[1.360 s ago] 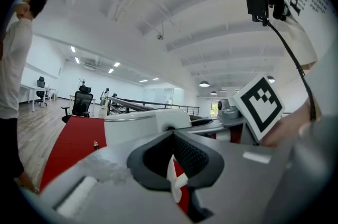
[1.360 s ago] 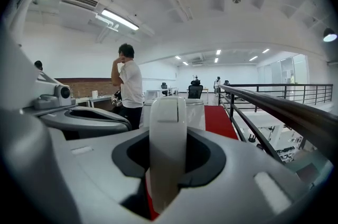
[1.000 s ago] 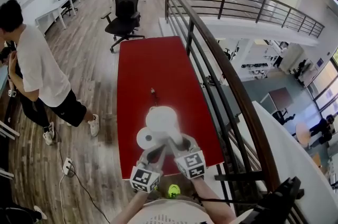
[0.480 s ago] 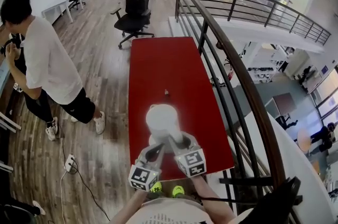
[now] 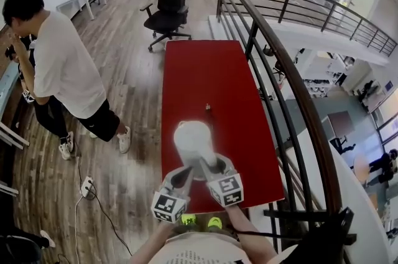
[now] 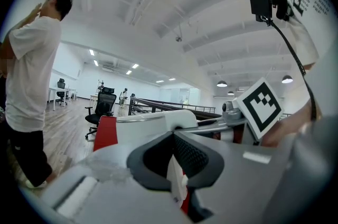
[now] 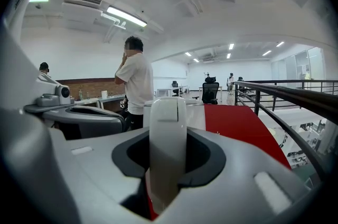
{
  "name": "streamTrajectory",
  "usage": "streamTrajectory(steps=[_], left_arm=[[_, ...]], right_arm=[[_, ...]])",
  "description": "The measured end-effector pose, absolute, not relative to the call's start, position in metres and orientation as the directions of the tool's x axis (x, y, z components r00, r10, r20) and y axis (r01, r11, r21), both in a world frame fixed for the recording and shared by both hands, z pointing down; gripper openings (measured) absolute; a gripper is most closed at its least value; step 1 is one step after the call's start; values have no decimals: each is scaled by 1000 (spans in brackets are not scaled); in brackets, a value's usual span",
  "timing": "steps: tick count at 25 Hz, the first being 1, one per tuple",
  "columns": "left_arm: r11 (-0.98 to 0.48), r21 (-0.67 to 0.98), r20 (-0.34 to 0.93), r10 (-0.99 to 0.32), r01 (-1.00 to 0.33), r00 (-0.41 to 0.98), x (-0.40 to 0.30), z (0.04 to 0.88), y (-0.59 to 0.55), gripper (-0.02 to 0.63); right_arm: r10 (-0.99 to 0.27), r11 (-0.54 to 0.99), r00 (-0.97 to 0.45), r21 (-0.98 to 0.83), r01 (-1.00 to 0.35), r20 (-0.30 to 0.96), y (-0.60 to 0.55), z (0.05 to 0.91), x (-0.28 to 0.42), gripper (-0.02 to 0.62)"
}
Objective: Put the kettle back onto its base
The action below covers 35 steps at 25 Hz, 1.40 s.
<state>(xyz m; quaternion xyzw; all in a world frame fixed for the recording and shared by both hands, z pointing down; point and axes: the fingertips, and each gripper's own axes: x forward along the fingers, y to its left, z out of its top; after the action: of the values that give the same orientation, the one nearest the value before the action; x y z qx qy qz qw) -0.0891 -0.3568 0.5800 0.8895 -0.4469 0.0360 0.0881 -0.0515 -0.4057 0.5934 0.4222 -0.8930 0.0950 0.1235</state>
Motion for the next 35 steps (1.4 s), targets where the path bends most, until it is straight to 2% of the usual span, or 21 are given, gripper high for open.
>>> streamTrajectory(steps=[30,35], left_arm=[[-603,183,160,-761,-777,629,-77,594,-341,-8],[-597,189,161,-765,-780,624,-75,594,-336,-8]], right_arm=[[-720,658,-648,-53,-751,250,-375,614,-37,121],[-746,624,-616,-57,-779,254,-367,617,-32,121]])
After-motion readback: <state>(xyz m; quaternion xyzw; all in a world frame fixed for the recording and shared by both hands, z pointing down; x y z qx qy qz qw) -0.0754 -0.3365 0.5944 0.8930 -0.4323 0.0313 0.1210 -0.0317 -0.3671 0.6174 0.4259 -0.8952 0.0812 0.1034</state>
